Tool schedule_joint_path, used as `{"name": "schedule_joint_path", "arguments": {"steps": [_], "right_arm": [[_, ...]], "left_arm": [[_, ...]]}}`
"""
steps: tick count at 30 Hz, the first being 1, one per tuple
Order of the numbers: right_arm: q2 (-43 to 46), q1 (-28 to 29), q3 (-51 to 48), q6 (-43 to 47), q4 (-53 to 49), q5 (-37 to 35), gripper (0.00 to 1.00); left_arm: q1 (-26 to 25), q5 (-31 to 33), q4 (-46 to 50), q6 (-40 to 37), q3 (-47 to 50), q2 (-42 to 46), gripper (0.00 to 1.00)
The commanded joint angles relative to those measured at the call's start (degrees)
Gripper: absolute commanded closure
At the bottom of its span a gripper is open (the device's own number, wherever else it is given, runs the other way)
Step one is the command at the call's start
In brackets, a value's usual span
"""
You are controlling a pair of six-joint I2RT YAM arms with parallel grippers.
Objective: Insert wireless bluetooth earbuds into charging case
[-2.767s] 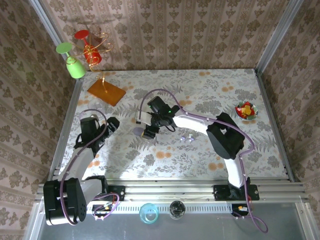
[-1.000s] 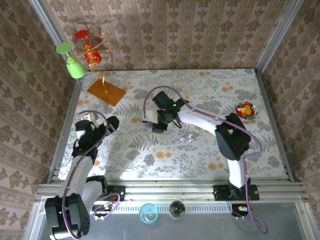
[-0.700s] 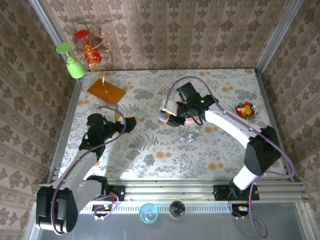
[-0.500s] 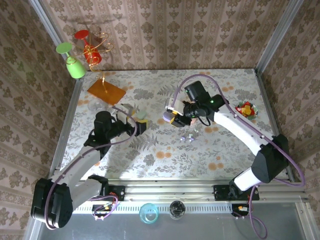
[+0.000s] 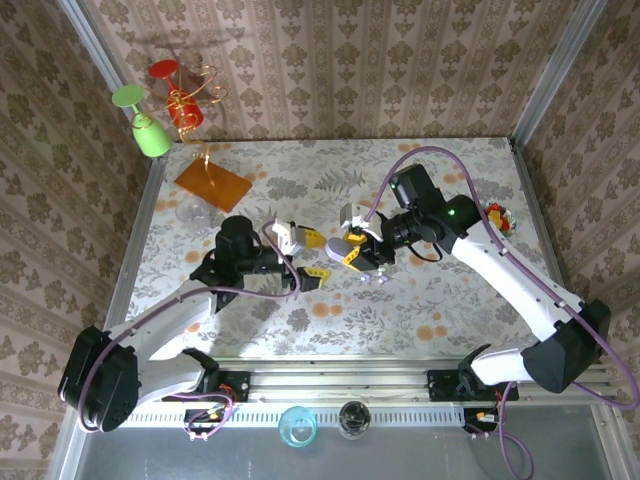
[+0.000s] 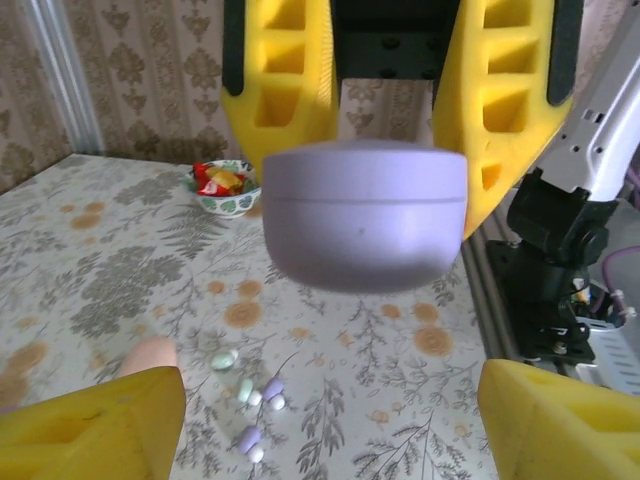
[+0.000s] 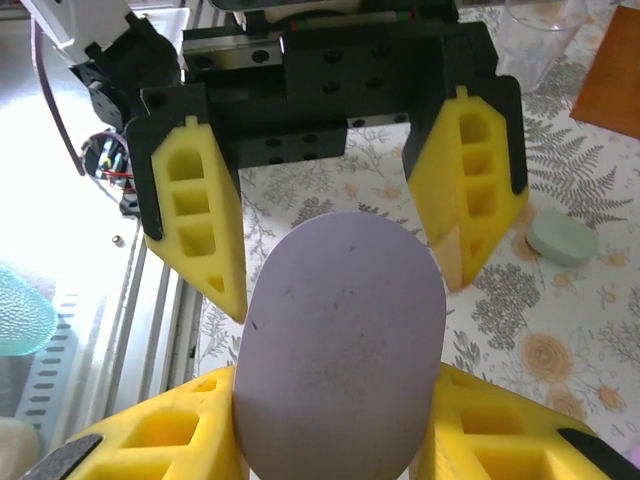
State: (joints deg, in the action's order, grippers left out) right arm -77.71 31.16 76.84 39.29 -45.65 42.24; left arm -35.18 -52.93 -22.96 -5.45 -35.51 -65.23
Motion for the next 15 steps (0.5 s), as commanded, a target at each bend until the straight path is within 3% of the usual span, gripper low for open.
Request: {"name": "schedule_joint_path", "arguments": {"steps": [1,15], "right_arm": [[-0.1,0.5,1.5,2.2,-3.6,3.0,0.69],[-1.7,0.9,1.6,3.1,-2.7,2.1,0.71]], "left_arm": [[-0.9,-3.4,-3.4,0.2,-2.5,-1.1,0.26],[-1.9,-7.8,-9.2,7.5,-3.7,-4.5,0.41]]}}
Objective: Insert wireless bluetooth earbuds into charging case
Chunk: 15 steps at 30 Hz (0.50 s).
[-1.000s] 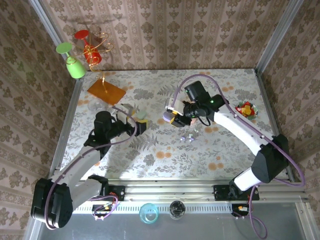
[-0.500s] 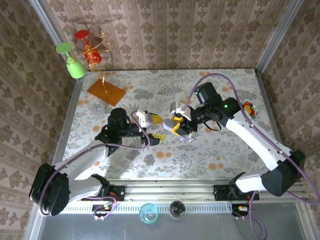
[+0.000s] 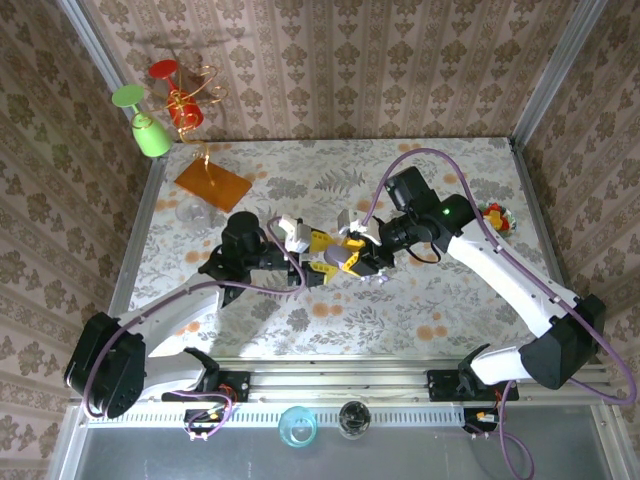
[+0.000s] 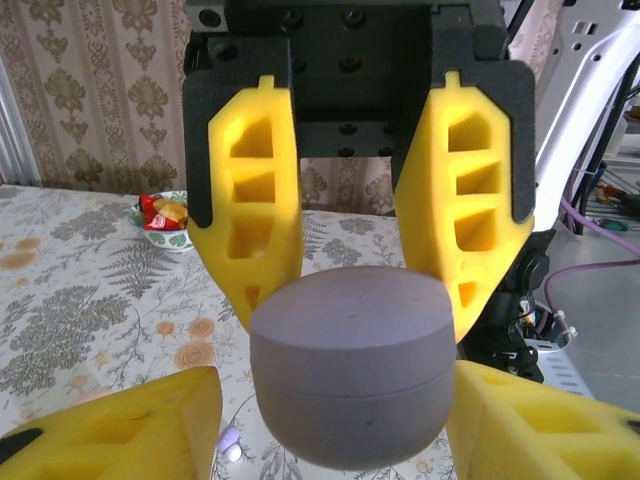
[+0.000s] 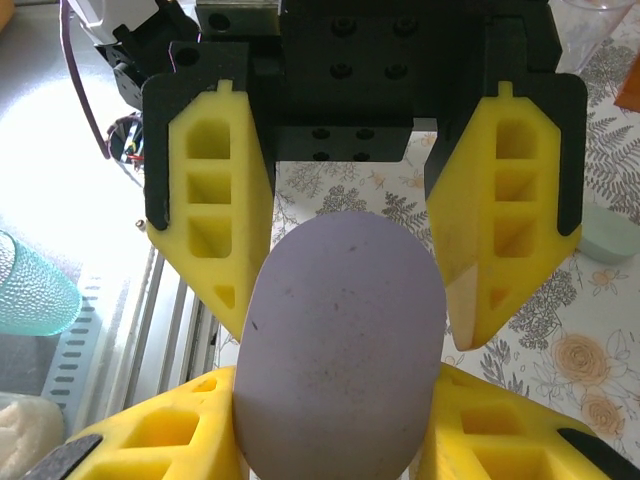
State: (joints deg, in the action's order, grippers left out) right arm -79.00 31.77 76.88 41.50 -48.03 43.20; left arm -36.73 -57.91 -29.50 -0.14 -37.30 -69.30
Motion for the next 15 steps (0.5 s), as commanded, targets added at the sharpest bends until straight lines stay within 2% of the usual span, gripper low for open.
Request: {"name": "schedule_joint_path", "arguments": {"steps": [1,15], "right_arm": [[-0.4,0.3,1.5,0.8,-0.1,0.9,0.71],[-0.4,0.3,1.3,1.0,0.1,-0.3,0.72]], "left_arm": [[-0.4,-3.1,-2.9,2.7,-1.9,-0.6,0.43],[-1.0,-4.7,-3.6,5.3,-3.3,-3.4,0.51]]}}
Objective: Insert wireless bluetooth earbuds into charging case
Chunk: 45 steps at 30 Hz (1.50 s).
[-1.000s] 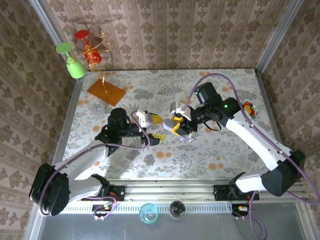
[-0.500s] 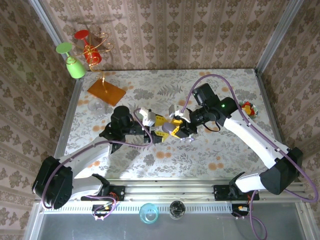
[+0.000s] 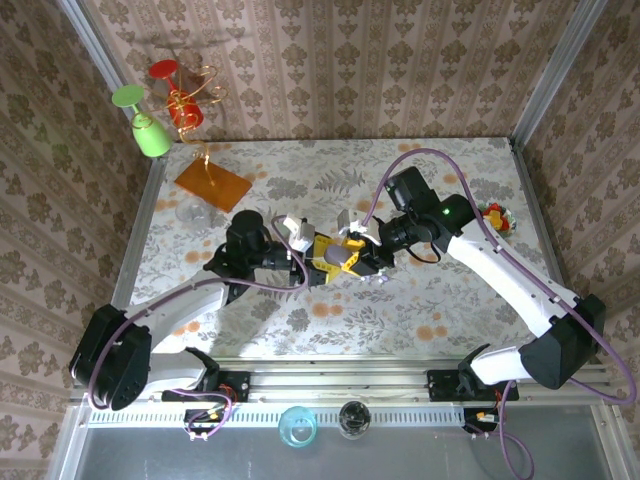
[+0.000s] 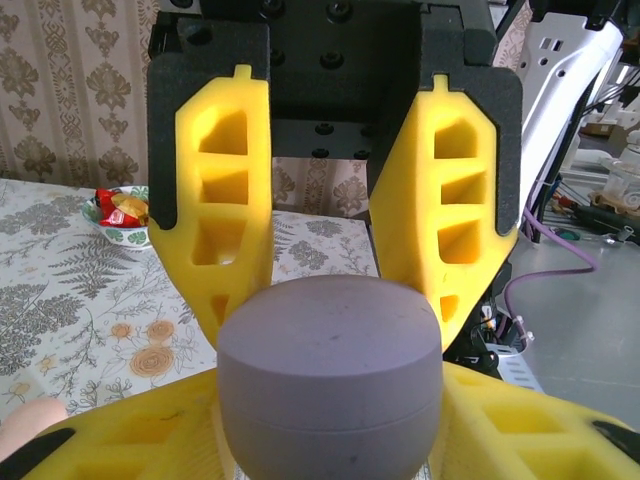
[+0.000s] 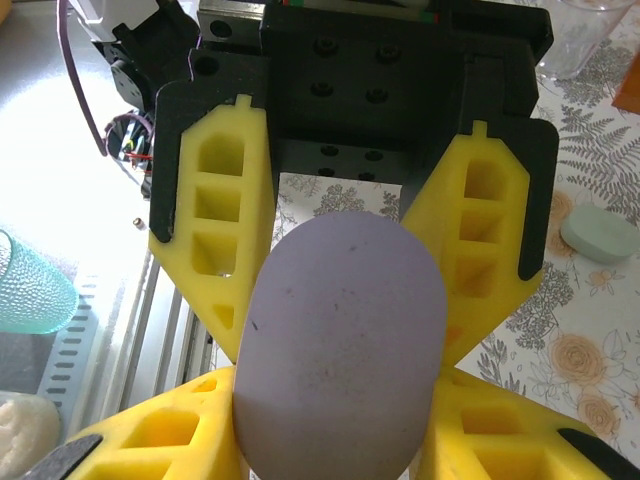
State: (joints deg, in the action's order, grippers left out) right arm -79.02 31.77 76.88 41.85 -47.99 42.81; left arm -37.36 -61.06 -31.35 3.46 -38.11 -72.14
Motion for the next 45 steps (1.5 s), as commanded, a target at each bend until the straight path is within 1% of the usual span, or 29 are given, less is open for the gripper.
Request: {"name": "schedule_joint_path", "arguments": {"steps": [1,7,8,10,15,20,24,31,36,40,42,43,45], "right_arm": [[-0.3,0.3,1.2,0.6,0.1,-0.3,0.72],[-0.3,0.4,1.0,1.4,-0.5,-1.0,0.72],[-1.9,0.3,0.9,1.6,-0.6,-1.4,0.72],[-1.9,0.3,0.9,1.9,-1.0,-1.9,0.72],[-2.0,0.3,0.9,2.5,-1.8,-1.5,0.72],[-1.9,0.3,0.9,2.7,-2.2,-1.1,0.73],[-1.6,0.3,0.6,2.8,-2.0,-0.4,0.73],[-1.5,0.1,0.6,3.0,-1.9,0.0,0.73],[-1.5,0.1,0.4,3.1,-2.2,-0.1,0.73],[-1.6,0.2,0.3,3.1,-2.1,-0.1,0.73],[-1.6,0.1,0.2,2.7,-1.7,-0.1,0.72],[-1.5,0.1,0.3,2.6,-1.5,0.0,0.7],[-1.1,0.1,-0.1,2.1,-0.5,-0.4,0.59]], "left_arm": [[-0.3,-1.7,-1.8,1.9,-2.7,-0.6,0.52],[-0.3,-2.1,-3.8,3.7,-2.4,-1.1,0.53],[-0.3,-2.2,-4.0,3.8,-2.4,-1.1,0.52],[-0.3,-2.1,-4.2,3.9,-2.2,-0.9,0.53],[-0.3,-2.4,-5.1,4.0,-1.7,-0.6,0.53],[-0.3,-3.0,-5.4,3.4,-1.3,-0.6,0.57],[-0.2,-2.8,-6.0,2.5,-0.6,-0.2,0.53],[-0.1,-2.4,-5.7,1.6,-0.1,0.8,0.5],[-0.2,-2.9,-5.4,1.5,0.0,0.8,0.54],[-0.1,-3.4,-5.5,1.5,-0.1,0.5,0.65],[-0.1,-3.6,-5.5,1.6,-0.2,0.3,0.67],[-0.1,-3.7,-5.5,1.5,-0.1,0.3,0.67],[0.0,-3.7,-5.5,1.3,0.1,0.3,0.67]]}}
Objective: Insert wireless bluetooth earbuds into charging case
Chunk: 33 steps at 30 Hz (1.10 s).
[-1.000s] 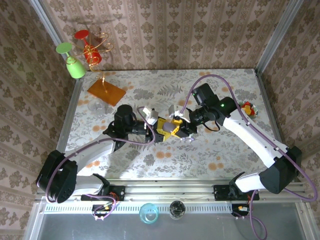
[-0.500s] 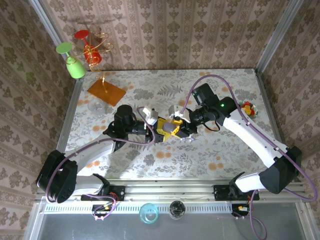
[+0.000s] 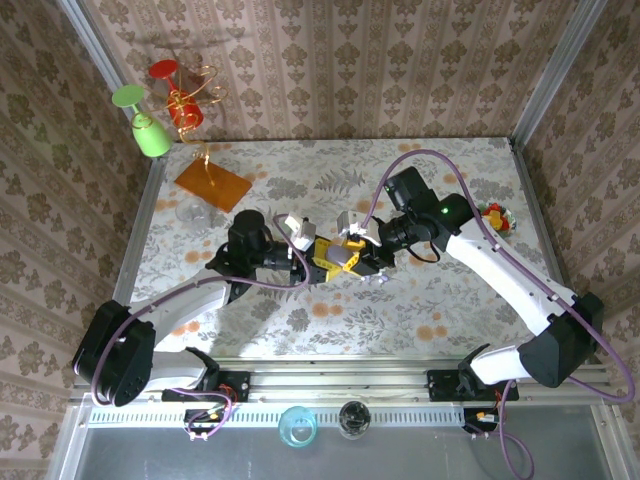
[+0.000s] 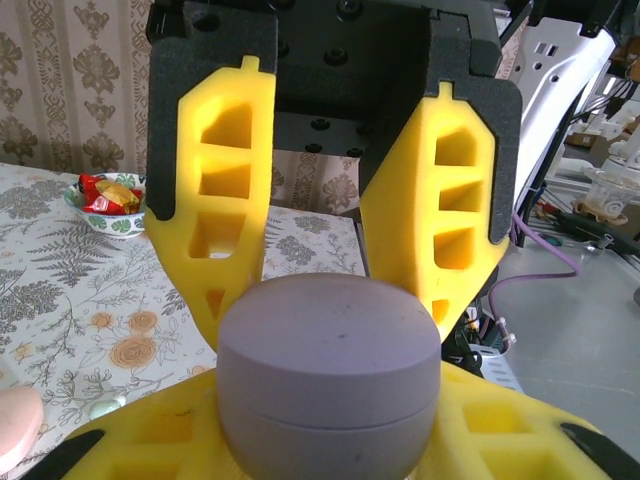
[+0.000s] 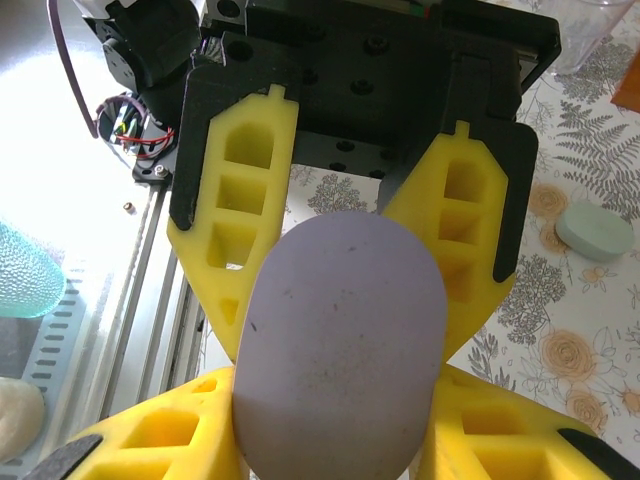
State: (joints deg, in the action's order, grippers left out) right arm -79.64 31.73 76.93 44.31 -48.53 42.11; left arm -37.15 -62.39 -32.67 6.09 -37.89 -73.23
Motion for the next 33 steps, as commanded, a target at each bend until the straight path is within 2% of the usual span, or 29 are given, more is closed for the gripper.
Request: {"name": "schedule_joint_path", "arguments": {"steps": [1,3,4,8,19,27,33], "right_arm": [[-0.5,0.0,-0.6,-1.0,1.0,-0.1,0.53],[0.8,-0.4,-1.4,-1.9,2.6,-0.5,0.35],[1.5,-0.6,-1.7,-2.4,3.1,-0.6,0.29],[2.2,-1.3,-2.2,-4.6,5.0,-0.7,0.2],[4.4,-4.9,-4.3,-11.6,11.0,2.4,0.18],[5.0,-6.8,-4.9,-16.1,14.2,1.7,0.18],[5.2,-7.4,-5.0,-16.4,14.8,3.0,0.18]], "left_arm": [[-0.2,-2.2,-4.3,-1.4,0.0,1.4,0.67],[-0.1,-2.2,-4.2,-1.5,0.3,1.5,0.66],[0.0,-2.0,-4.3,-1.5,0.5,1.5,0.66],[0.1,-1.8,-4.3,-1.8,0.8,1.9,0.66],[0.8,-1.9,-4.7,-2.9,1.6,0.8,0.66],[1.1,-2.0,-6.0,-2.7,2.2,0.3,0.66],[1.3,-0.3,-6.2,-1.8,2.2,0.4,0.66]]}}
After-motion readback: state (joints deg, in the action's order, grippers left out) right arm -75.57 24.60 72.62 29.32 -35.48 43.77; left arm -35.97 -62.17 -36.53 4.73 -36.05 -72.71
